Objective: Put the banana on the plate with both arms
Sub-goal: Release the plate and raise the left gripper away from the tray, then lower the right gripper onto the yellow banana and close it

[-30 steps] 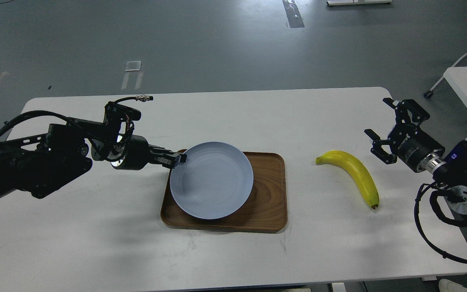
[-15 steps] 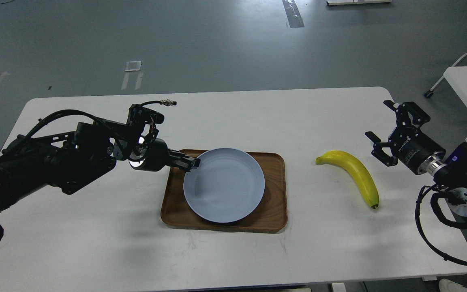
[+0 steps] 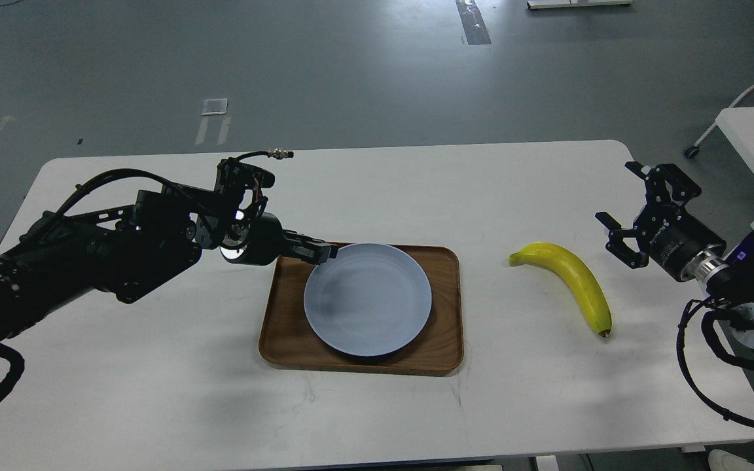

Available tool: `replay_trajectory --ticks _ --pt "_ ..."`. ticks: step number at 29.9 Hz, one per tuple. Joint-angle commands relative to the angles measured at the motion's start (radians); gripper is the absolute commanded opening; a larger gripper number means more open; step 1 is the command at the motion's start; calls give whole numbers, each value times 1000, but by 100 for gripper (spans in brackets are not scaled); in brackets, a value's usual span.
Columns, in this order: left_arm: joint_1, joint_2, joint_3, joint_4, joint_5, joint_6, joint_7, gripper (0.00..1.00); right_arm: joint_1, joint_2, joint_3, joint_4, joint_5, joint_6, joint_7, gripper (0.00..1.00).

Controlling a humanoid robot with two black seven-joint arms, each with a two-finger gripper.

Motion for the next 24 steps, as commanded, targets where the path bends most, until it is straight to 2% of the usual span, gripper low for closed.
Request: replay_trajectory --ticks 1,5,8,12,14,17,20,24 --pt "-29 60 -7 -11 -269 -5 -10 99 32 -45 -29 12 -98 0 0 100" --pt "-37 179 -20 -63 -687 -54 -24 99 127 -94 -81 20 -329 0 0 100" --pt "-18 271 -85 -113 -971 -55 -24 99 207 -123 -111 49 -474 0 0 100" --pt "41 348 -178 -136 -1092 -55 -24 99 316 -138 -205 73 -641 0 0 100" --pt "119 368 -310 -143 -1123 -55 -24 99 420 -129 -344 81 -773 0 0 100" --pt "193 378 -425 -143 -1124 -55 -24 99 504 -109 -488 90 -865 0 0 99" --pt "256 379 -491 -143 -1124 -55 -24 99 607 -48 -671 89 -979 0 0 100" --pt "282 376 -491 -141 -1140 -55 -24 99 650 10 -805 75 -1031 0 0 100"
